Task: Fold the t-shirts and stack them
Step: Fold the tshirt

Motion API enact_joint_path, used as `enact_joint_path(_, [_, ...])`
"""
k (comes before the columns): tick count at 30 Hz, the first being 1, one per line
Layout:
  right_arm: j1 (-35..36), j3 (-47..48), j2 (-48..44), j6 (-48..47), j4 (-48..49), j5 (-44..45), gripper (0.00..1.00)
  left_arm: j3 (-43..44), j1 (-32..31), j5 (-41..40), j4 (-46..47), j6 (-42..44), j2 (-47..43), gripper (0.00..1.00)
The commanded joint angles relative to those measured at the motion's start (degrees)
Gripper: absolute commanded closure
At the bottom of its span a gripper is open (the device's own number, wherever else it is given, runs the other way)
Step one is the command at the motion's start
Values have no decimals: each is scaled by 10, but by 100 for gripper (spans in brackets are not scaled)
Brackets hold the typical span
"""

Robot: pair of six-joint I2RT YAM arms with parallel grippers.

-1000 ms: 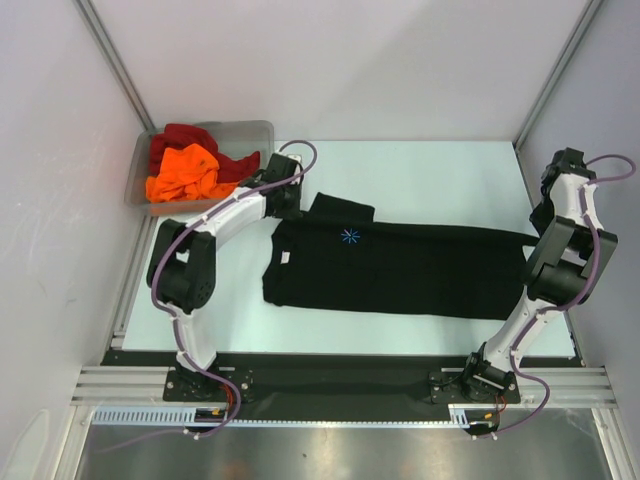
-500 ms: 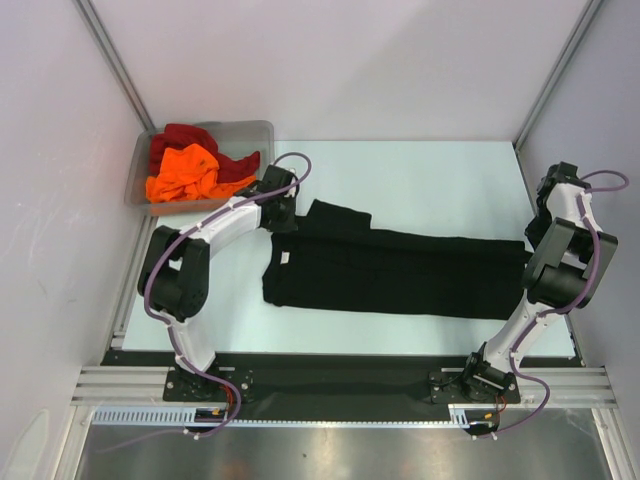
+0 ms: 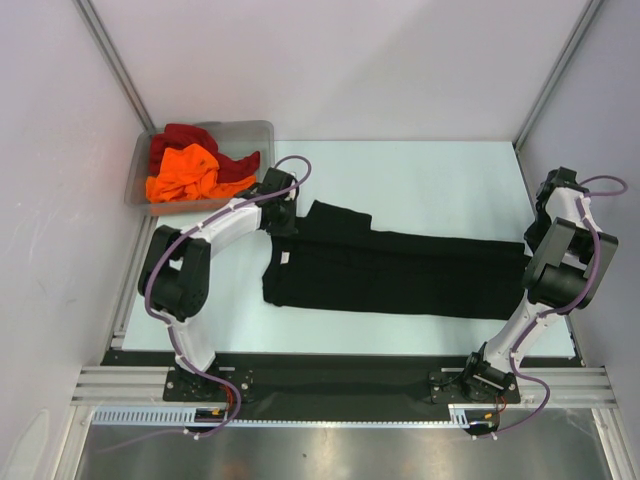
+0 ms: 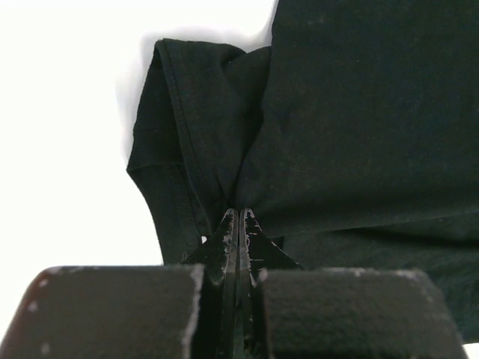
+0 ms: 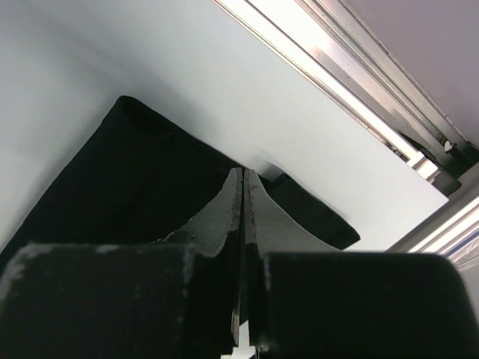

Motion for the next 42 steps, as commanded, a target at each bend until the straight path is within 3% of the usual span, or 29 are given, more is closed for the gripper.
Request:
enact_joint_path(1, [-8,5,-15,-8,24,25,100,1,2,2,7,3,7,100])
enact_joint_path(10, [24,64,5,-11,52,3,100,9,-1,11,14,-2,18,100])
enact_joint_path(15, [32,132,48,-4,8,20,100,15,-4,16,9,-4,28,100])
enact_joint_path(26, [3,14,-15,-7,23,24,100,0,-4,21,15,4,25,100])
enact_joint_path(27, [2,11,-15,-4,15,23,94,-1,-4,21,14,5,25,99])
enact_joint_path(29, [1,12,-16,0,2,27,71,-1,-4,38,13,6,22,88])
enact_joint_path(30, [2,14,-20,2,-15,29,60,-5,-5,36,12,7,17,81])
enact_joint_path(31, [3,19,-25,5,-21,26,55,-9,-6,34,13,9,3,66])
enact_joint_path(33, [16,36,-50,5,-25,11,41,-19,-8,28,14,12,-21,54])
enact_joint_path(34, [23,46,-55,4,-25,12,38,-19,-10,27,10,13,-48,44])
enact_joint_path(37, [53,86,-67,8,-28,-10,26,-8,-12,-3,-14,6,-93,40])
enact_joint_path(39, [73,87,-73,12,-2,-60,21,6,-12,-6,-19,6,-108,37])
enact_joint_path(42, [144,72,-76,19,78,-176,10,32,-12,21,9,33,-107,20])
